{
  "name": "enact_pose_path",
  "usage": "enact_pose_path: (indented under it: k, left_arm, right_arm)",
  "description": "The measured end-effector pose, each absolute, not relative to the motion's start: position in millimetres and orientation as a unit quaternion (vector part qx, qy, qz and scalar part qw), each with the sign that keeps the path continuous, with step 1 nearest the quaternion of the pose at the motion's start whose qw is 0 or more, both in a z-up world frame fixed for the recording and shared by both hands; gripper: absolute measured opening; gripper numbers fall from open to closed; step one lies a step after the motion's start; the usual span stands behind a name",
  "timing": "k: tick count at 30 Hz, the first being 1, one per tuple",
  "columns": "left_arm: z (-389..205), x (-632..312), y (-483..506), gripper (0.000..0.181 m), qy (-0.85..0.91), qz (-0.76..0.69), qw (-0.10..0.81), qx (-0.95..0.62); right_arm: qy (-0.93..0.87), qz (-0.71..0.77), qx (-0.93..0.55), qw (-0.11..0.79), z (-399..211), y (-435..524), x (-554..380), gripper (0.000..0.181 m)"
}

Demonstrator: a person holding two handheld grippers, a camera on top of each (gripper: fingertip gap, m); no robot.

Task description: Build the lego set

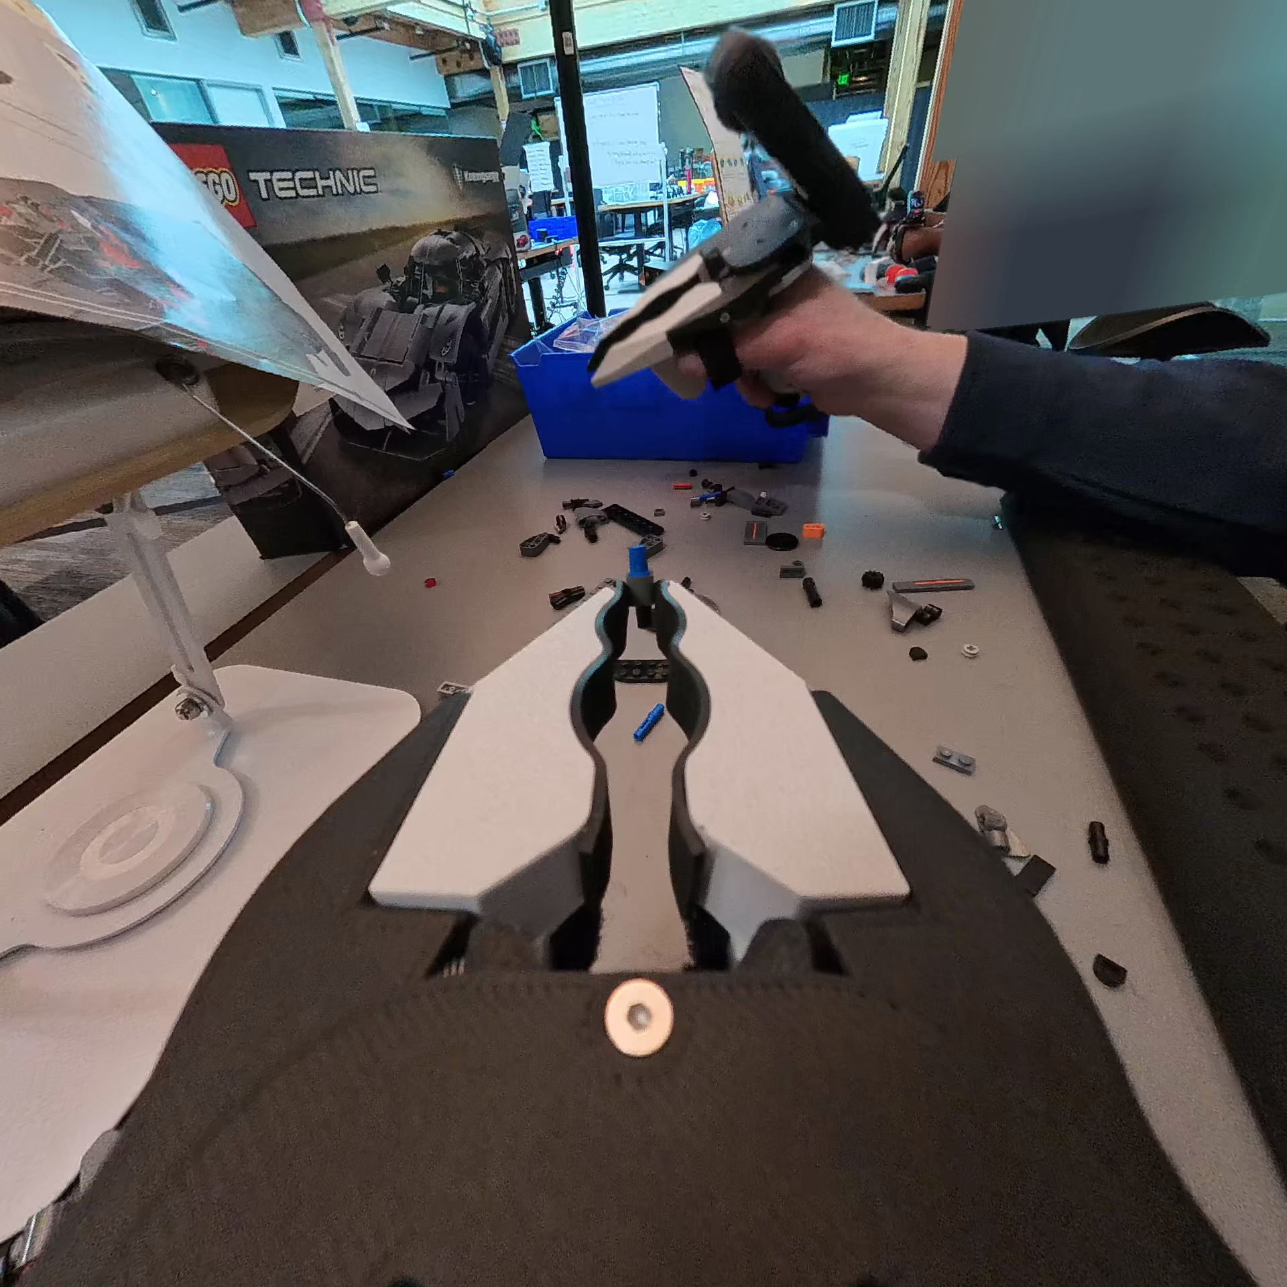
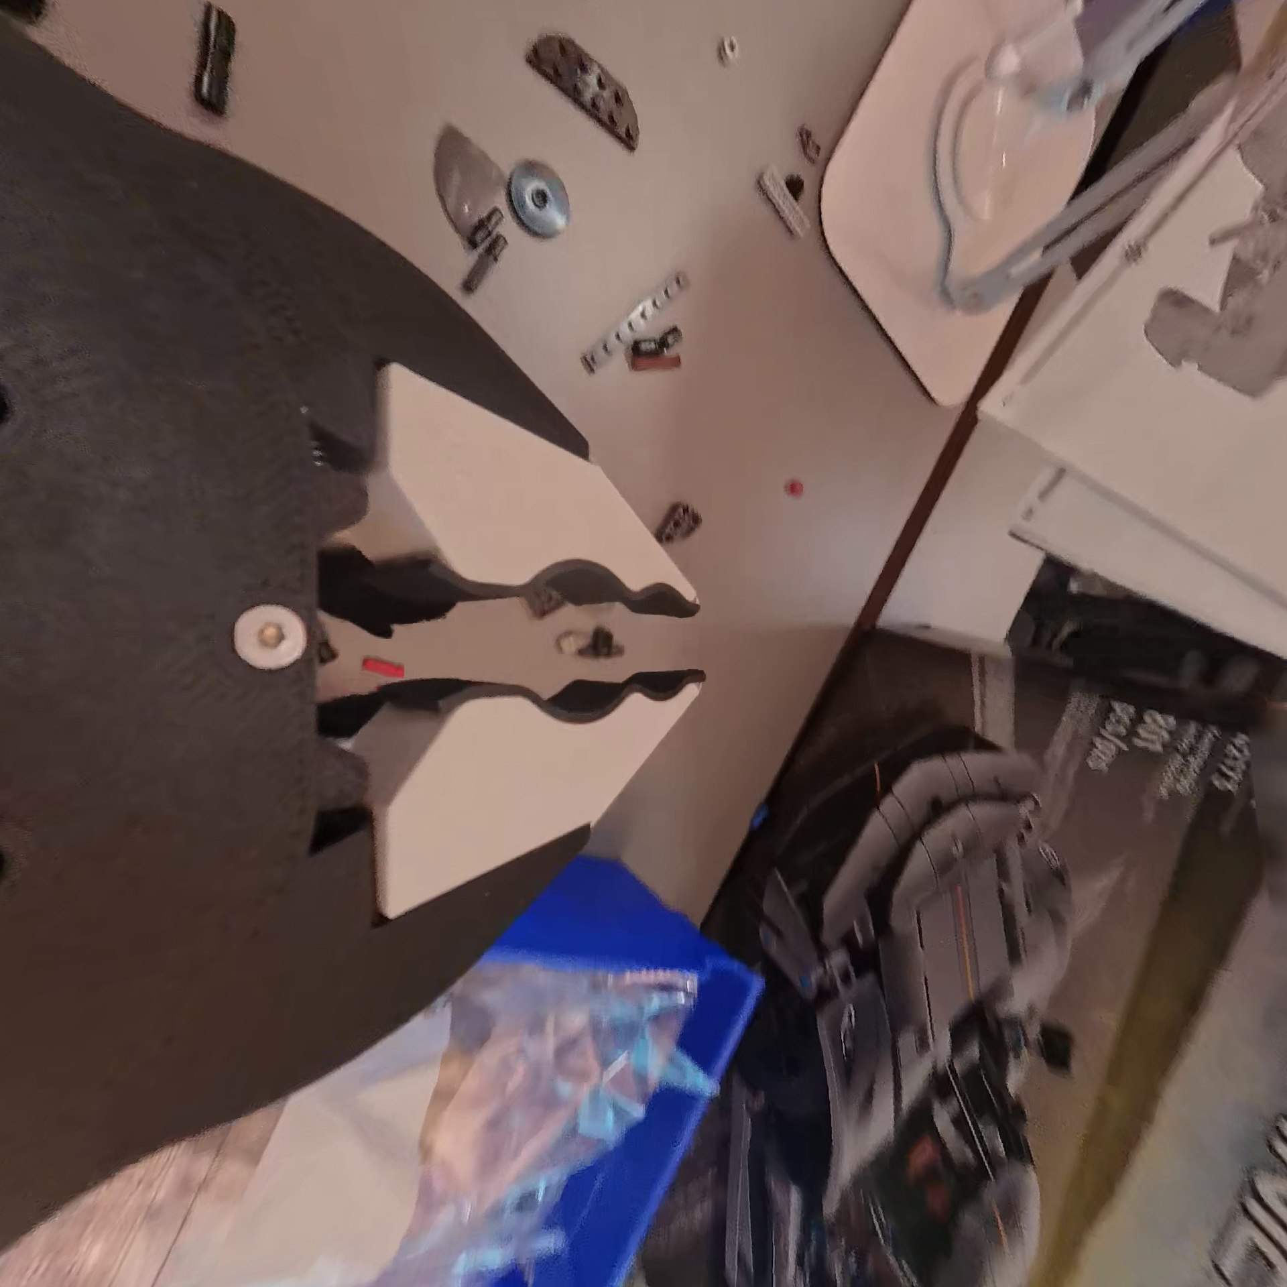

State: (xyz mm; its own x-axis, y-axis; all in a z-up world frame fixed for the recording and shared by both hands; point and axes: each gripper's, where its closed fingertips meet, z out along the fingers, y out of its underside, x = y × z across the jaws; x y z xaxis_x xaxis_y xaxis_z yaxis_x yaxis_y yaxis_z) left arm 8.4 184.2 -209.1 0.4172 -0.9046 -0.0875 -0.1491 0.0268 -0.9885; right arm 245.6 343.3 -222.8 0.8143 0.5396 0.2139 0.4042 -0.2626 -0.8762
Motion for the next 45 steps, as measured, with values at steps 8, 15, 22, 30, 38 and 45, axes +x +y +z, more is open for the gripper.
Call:
enact_pose_path:
  k: [8,15,22,30,38,45]
  left_arm:
    - [-213,10,185,0.004,0.431,-0.329,0.569,-0.618]
    - [-215,12,184,0.004,0.439,-0.323,0.567,-0.617]
    - [-218,13,183,0.004,0.444,-0.321,0.564,-0.617]
    - [-219,14,182,0.004,0.448,-0.321,0.562,-0.616]
    - [-220,16,181,0.004,0.451,-0.322,0.560,-0.616]
    - [-220,16,180,0.004,0.454,-0.321,0.559,-0.615]
  right_arm:
    - [-0.313,0.022,-0.804,0.505,-200,320,265,0.014]
    - [-0.345,0.013,-0.811,0.472,-196,300,269,0.009]
    - [-0.408,-0.014,-0.856,0.318,-248,271,271,0.007]
    - [-0.428,-0.075,-0.887,0.159,-314,261,285,0.000]
    - [-0.421,-0.112,-0.892,0.121,-333,263,292,0.008]
    - [-0.416,-0.108,-0.896,0.112,-338,263,292,0.000]
